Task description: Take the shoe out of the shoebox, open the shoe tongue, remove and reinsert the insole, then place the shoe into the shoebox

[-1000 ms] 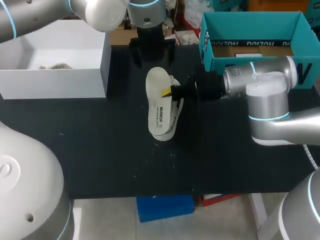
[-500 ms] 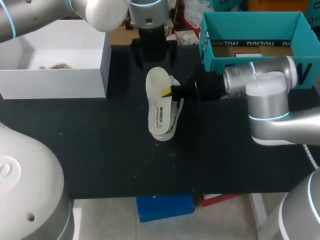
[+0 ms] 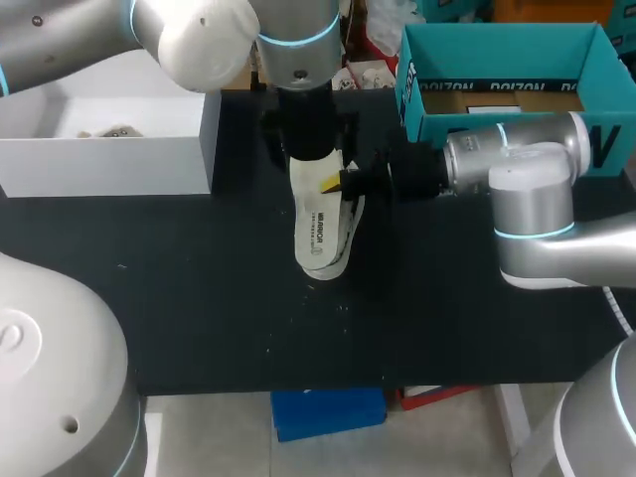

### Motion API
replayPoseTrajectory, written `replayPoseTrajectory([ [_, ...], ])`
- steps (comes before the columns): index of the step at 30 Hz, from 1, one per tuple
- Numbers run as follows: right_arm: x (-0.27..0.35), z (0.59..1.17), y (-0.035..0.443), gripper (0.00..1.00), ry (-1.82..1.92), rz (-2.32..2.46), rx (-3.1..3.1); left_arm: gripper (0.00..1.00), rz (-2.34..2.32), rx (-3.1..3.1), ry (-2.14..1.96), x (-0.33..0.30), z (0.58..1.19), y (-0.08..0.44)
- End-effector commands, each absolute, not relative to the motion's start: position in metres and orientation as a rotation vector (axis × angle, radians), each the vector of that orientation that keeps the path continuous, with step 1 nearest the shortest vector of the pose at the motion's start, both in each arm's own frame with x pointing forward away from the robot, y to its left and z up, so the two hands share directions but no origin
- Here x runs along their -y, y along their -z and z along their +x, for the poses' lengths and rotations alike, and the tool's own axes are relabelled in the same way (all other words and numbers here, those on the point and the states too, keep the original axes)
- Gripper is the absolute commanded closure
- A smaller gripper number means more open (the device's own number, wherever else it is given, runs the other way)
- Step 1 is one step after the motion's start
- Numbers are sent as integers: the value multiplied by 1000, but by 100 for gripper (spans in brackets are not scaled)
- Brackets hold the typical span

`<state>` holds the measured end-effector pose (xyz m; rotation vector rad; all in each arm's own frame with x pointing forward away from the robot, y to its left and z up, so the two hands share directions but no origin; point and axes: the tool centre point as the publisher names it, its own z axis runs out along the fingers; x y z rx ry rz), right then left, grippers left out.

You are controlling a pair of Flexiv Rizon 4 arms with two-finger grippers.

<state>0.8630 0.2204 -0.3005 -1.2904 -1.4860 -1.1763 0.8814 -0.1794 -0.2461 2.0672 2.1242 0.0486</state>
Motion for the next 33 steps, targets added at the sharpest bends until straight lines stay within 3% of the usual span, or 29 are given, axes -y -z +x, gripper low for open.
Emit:
replayPoseTrajectory([
  [1,-221,862,301,100,1178,-1294,1486,0,2036,-2092,-91,171,850,239],
  [22,-221,862,301,100,1178,-1294,1486,0,2072,-2026,-11,167,768,241],
  [33,-221,862,301,100,1178,-1294,1486,0,1885,-1529,610,142,775,239],
])
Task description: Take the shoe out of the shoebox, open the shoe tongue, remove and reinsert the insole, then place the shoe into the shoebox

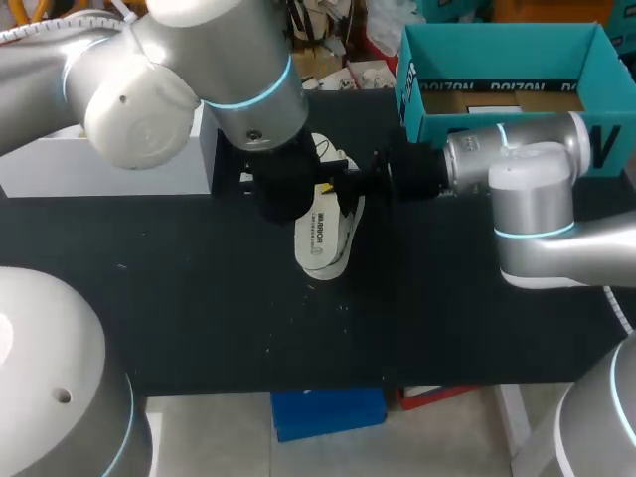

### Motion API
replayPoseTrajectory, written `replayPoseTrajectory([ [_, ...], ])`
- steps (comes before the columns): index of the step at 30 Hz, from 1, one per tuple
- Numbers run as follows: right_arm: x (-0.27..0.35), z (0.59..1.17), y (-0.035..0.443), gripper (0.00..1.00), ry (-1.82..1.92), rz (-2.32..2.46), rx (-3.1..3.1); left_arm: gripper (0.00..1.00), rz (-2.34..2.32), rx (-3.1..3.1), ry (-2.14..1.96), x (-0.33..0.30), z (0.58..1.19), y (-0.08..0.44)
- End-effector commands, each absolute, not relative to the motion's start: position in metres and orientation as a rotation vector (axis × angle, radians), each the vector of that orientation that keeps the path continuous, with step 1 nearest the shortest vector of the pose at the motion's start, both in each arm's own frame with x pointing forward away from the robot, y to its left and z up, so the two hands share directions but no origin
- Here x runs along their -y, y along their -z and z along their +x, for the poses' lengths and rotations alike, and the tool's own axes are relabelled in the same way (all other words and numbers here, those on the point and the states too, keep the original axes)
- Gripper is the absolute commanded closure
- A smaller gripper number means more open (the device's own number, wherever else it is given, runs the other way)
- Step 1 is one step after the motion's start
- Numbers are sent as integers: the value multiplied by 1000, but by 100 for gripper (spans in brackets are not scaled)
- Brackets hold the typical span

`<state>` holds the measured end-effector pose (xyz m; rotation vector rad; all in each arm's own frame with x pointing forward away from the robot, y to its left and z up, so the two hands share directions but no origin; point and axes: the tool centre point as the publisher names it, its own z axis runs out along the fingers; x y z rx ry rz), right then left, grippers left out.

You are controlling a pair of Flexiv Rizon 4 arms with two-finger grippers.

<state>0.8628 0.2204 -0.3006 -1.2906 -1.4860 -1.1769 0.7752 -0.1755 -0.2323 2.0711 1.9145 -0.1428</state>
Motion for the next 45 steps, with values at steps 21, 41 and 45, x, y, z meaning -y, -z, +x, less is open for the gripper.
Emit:
replayPoseTrajectory([
  [21,-221,862,301,100,1178,-1294,1486,0,1816,-1282,722,128,772,242],
  [41,-221,862,301,100,1178,-1294,1486,0,1380,-1358,926,121,789,273],
  [45,-221,862,301,100,1178,-1294,1486,0,1352,-1389,917,121,796,276],
])
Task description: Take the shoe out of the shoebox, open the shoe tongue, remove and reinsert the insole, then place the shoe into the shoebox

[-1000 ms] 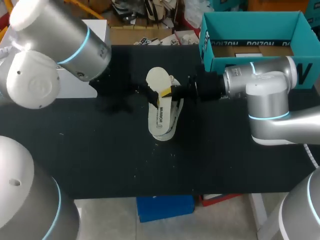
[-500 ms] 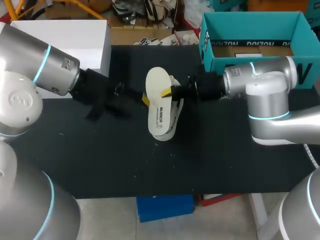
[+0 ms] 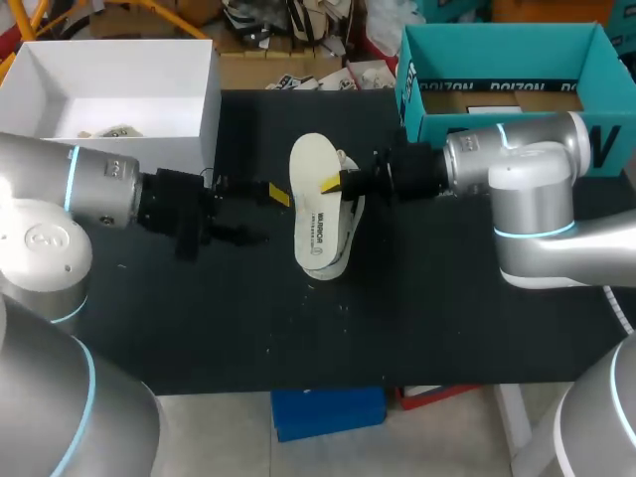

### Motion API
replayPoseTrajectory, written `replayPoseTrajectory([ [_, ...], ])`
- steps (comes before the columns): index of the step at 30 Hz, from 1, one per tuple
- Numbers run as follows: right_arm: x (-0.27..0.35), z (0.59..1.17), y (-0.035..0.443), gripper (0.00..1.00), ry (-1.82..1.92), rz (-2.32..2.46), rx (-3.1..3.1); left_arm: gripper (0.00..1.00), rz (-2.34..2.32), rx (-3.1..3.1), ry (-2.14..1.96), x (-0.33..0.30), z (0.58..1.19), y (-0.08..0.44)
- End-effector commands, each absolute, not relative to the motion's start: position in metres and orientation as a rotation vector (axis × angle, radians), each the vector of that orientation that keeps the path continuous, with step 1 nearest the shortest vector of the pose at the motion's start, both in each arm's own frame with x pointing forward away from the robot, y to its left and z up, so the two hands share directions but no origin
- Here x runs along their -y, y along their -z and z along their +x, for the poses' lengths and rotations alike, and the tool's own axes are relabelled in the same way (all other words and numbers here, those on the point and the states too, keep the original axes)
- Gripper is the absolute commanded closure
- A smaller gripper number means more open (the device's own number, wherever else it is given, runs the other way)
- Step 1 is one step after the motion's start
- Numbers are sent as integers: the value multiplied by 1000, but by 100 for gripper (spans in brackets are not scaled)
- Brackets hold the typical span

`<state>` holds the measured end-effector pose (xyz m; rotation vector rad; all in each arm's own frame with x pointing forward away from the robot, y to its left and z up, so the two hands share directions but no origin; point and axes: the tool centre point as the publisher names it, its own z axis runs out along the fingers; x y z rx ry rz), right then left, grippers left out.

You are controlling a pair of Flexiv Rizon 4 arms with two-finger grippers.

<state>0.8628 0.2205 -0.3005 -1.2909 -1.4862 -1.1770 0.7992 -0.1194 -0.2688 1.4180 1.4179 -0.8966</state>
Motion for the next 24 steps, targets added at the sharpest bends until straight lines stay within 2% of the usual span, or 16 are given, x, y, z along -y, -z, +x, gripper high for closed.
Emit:
replayPoseTrajectory([
  [1,-221,862,301,100,1178,-1294,1486,0,1352,-1389,917,121,796,276],
  [11,-221,862,301,100,1178,-1294,1486,0,1352,-1389,917,121,796,276],
  [24,-221,862,301,100,1178,-1294,1486,0,1056,-1261,1054,125,832,302],
])
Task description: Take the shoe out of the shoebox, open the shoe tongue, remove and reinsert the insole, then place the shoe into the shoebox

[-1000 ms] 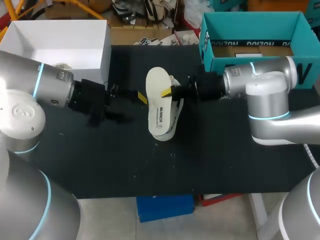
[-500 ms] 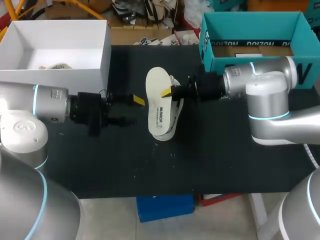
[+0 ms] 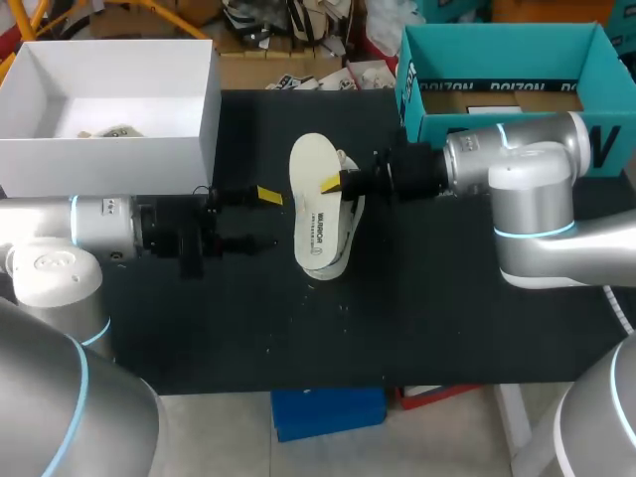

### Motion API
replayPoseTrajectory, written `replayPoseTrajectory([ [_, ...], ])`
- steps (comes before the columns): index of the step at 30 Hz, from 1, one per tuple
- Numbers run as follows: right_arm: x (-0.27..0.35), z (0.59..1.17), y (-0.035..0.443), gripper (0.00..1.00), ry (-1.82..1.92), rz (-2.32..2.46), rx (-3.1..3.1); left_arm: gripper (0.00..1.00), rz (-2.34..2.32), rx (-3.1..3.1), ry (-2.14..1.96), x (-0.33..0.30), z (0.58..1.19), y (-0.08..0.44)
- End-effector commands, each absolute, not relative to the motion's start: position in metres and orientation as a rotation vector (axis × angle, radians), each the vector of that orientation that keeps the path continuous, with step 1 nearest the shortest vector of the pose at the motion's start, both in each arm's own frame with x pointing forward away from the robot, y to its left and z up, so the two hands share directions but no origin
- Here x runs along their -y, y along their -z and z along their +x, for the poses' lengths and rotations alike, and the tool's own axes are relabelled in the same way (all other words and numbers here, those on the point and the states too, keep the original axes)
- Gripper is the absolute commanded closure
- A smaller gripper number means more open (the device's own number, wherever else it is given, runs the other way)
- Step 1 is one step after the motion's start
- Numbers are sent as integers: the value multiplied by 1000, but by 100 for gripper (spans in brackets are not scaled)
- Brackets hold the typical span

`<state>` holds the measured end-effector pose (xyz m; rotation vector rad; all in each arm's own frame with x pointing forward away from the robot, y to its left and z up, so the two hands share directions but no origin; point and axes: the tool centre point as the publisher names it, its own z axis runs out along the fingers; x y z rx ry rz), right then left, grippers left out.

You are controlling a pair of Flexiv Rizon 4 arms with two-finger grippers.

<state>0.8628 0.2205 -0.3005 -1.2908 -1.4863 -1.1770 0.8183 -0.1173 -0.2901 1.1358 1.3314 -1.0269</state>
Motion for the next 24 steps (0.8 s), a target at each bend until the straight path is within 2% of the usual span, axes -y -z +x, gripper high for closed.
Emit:
replayPoseTrajectory([
  [1,-221,862,301,100,1178,-1294,1486,0,1051,-1251,1046,126,835,302],
  [10,-221,862,301,100,1178,-1294,1486,0,1034,-1174,982,138,857,294],
  [19,-221,862,301,100,1178,-1294,1486,13,1079,-1147,972,155,867,292],
  [20,-221,862,301,100,1178,-1294,1486,17,1082,-1143,973,157,867,292],
  [21,-221,862,301,100,1178,-1294,1486,30,1084,-1140,973,158,867,291],
  [22,-221,862,301,100,1178,-1294,1486,47,1085,-1138,974,159,867,291],
  [24,-221,862,301,100,1178,-1294,1486,58,1089,-1135,979,162,867,292],
])
